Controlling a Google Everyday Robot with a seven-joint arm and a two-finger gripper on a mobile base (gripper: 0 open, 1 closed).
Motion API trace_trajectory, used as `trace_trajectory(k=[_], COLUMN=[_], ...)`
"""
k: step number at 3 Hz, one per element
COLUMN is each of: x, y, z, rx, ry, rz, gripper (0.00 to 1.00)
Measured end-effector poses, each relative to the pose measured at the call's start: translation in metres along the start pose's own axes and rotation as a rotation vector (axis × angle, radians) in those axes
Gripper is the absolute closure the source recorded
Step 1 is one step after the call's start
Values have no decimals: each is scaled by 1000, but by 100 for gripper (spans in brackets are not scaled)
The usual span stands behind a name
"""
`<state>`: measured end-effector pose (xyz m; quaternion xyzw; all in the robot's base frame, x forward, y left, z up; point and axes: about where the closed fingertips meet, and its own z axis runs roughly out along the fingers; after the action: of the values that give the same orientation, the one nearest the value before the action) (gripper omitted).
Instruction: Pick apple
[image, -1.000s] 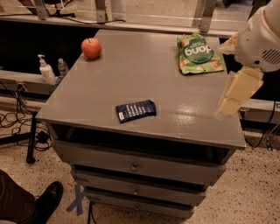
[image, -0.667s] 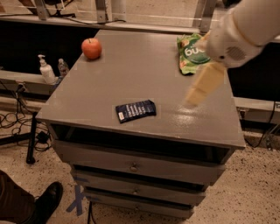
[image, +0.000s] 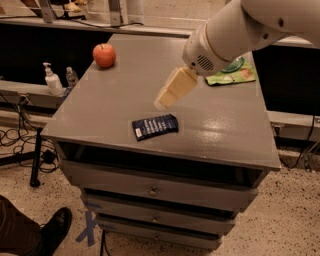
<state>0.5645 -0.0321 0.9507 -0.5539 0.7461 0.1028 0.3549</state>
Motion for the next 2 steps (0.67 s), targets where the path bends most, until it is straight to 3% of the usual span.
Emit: trace_trajectory(k=[2], x=[-5], y=[-5], z=[11], rx=[6], ry=[-35], rz=[15], gripper=[0])
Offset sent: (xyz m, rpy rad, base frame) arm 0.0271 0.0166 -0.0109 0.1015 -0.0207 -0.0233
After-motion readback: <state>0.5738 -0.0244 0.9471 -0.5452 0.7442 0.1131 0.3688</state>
